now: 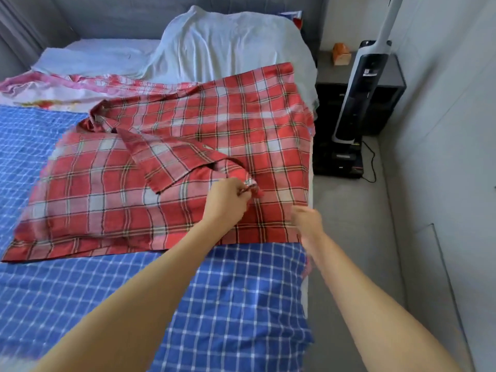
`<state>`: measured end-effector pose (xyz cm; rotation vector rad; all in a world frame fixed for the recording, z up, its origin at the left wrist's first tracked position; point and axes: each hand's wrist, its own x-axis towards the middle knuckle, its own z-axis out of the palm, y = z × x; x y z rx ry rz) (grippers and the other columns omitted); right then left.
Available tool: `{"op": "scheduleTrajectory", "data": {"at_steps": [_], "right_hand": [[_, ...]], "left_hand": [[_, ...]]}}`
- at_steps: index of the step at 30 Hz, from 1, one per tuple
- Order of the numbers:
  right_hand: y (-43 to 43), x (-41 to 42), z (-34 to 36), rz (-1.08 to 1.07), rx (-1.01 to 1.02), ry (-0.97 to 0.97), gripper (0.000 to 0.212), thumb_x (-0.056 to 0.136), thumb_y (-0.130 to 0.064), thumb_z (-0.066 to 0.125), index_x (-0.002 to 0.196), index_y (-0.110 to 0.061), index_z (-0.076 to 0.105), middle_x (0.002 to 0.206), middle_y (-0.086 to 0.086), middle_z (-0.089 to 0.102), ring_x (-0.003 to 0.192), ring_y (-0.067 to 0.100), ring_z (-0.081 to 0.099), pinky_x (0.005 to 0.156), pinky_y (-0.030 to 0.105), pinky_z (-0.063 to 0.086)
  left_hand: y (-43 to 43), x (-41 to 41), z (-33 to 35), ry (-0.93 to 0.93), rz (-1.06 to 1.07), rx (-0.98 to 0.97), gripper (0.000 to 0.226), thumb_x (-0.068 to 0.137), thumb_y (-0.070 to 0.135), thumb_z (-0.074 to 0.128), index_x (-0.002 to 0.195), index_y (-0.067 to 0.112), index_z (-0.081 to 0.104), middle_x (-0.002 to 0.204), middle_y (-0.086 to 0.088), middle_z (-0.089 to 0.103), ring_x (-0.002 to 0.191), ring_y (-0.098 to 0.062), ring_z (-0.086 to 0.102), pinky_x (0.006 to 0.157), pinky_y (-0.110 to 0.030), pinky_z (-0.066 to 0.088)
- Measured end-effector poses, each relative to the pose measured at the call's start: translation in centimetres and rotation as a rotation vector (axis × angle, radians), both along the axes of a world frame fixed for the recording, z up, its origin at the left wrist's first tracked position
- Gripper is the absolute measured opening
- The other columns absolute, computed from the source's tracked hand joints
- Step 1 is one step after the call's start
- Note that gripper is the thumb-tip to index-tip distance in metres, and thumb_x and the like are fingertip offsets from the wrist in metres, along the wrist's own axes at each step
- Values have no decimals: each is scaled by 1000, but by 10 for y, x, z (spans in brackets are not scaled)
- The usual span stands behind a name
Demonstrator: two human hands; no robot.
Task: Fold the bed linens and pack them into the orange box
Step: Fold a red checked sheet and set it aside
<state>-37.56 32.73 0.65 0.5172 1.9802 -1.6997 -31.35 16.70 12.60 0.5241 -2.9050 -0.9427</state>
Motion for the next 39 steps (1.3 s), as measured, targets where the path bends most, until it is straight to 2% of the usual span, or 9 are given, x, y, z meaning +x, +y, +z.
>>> {"op": "scheduleTrajectory", "data": {"at_steps": [2,7,12,15,18,22,25,32,39], "right_hand": [[33,-2,-50,-88,139,-211,24,88,1,52,64,-4,50,64,4,44,48,11,41,44,21,34],[57,-6,-126,-207,125,-439,20,95,-18,54,86,-1,53,76,11,52,65,23,50,40,25,39],[39,-25,-174,-265,-155,-588,41,97,-36,48,63,-14,42,33,-3,39,25,8,29,30,15,23],[29,-33,-173,-301,-189,-666,37,90,-45,57,69,-15,49,50,-1,51,44,11,41,38,19,33],[22,-44,-175,-486,-373,-629,22,93,-31,57,76,-17,54,40,-3,58,39,14,57,31,14,38],[29,-69,-168,-668,-449,-500,17,97,-15,47,108,-14,60,84,2,72,81,22,65,83,37,51],[54,-85,-155,-786,-326,-387,8,93,-12,53,98,-14,59,119,2,63,106,20,62,87,35,50],[63,-84,-49,-494,520,302,37,98,-25,48,88,10,57,91,27,63,81,37,58,63,34,32],[-6,-23,67,-202,406,965,28,93,-15,59,69,0,54,58,5,49,51,19,41,50,29,32]], "left_hand": [[15,-16,-25,-49,5,-15,15,89,16,58,89,7,70,67,-2,62,66,-18,56,59,-26,31],[22,-33,-84,-137,44,20,14,90,18,57,93,11,69,72,0,60,72,-18,54,55,-26,27],[14,-39,-117,-115,179,296,19,88,20,62,69,17,58,58,5,56,55,-14,51,51,-19,41],[13,-40,-125,-93,273,529,19,86,20,66,68,14,62,68,-10,65,69,-36,64,75,-46,55],[12,-39,-127,-93,293,612,17,84,20,69,67,17,64,72,-12,66,75,-30,65,84,-55,52],[7,-35,-113,-82,312,648,11,84,17,70,80,7,69,83,-18,71,77,-25,66,85,-46,55],[3,-35,-94,-41,346,685,15,83,14,70,85,-1,68,83,-18,72,76,-25,66,84,-44,56],[-9,-20,-30,73,396,670,14,85,9,67,71,11,66,63,0,70,61,-11,64,65,-23,56],[-31,15,47,292,502,626,8,81,16,71,77,10,70,80,-13,73,83,-32,70,84,-47,55]]}}
